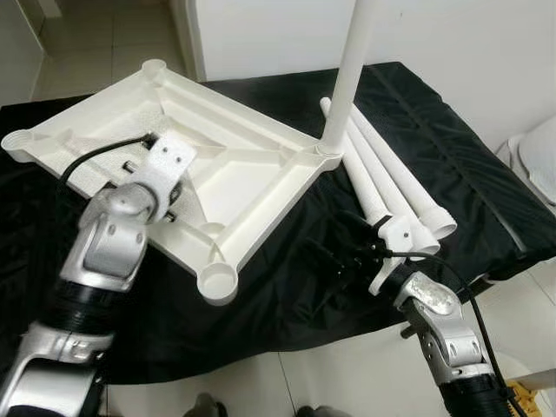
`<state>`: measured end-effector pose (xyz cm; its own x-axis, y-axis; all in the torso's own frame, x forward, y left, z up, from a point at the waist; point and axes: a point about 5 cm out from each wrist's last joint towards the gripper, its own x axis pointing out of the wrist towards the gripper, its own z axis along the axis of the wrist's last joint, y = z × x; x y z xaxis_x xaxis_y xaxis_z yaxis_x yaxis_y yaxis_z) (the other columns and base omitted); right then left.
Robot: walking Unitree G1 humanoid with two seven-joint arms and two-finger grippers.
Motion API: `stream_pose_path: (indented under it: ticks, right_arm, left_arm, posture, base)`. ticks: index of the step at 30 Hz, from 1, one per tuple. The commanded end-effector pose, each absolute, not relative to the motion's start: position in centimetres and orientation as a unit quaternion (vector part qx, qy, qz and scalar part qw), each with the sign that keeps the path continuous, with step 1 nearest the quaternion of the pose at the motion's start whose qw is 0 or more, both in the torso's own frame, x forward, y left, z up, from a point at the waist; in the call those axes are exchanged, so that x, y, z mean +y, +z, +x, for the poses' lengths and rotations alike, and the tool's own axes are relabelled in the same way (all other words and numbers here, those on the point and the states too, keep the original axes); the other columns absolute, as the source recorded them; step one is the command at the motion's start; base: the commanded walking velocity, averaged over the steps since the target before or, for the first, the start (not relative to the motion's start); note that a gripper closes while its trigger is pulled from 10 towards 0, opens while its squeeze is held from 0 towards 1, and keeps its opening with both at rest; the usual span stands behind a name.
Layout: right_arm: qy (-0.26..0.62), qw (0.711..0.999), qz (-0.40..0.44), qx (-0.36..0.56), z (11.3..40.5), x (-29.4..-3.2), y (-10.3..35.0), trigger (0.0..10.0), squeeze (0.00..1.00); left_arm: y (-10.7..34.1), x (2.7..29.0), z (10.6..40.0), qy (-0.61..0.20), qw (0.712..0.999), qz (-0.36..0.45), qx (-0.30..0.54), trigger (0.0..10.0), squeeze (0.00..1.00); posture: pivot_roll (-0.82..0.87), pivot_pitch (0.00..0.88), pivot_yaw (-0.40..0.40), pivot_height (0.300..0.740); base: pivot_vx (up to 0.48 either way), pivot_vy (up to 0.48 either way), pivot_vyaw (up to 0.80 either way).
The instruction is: Building children table
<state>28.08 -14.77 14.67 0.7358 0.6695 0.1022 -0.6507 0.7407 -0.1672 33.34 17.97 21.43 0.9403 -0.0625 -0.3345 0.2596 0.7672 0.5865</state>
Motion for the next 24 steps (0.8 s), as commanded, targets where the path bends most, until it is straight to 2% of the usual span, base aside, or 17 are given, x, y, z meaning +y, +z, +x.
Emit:
stream_pose_path:
  ticks: [1, 9, 15, 21, 24]
  right_arm:
    - [0.358, 0.929, -0.063, -0.073, 28.1, -14.8, 14.5, 10.0, 0.00]
    - [0.359, 0.928, -0.066, -0.075, 28.2, -14.9, 14.6, 10.0, 0.00]
    - [0.361, 0.927, -0.067, -0.075, 28.3, -14.9, 14.6, 10.0, 0.00]
    - [0.358, 0.928, -0.071, -0.078, 28.5, -15.1, 14.8, 10.0, 0.00]
    - [0.355, 0.929, -0.072, -0.081, 28.6, -15.2, 15.1, 10.0, 0.00]
  left_arm:
    - [21.0, 17.7, 32.8, -0.104, 0.917, 0.349, 0.161, 10.0, 0.00]
    - [20.1, 18.4, 31.4, -0.133, 0.887, 0.394, 0.202, 10.0, 0.00]
    - [19.9, 18.4, 30.8, -0.153, 0.878, 0.400, 0.216, 10.0, 0.00]
    - [18.7, 16.9, 30.0, -0.215, 0.856, 0.410, 0.231, 10.0, 0.00]
    - [17.5, 14.8, 29.5, -0.265, 0.838, 0.416, 0.233, 10.0, 0.00]
  posture:
    - [-0.05, 0.095, -0.008, 0.740]
    - [-0.04, 0.090, -0.009, 0.740]
    - [-0.04, 0.090, -0.008, 0.740]
    - [-0.05, 0.092, -0.008, 0.740]
    - [-0.06, 0.094, -0.004, 0.740]
  base:
    - [0.000, 0.000, 0.00]
    - [0.000, 0.000, 0.00]
    - [0.000, 0.000, 0.00]
    - [0.000, 0.000, 0.00]
    - [0.000, 0.000, 0.00]
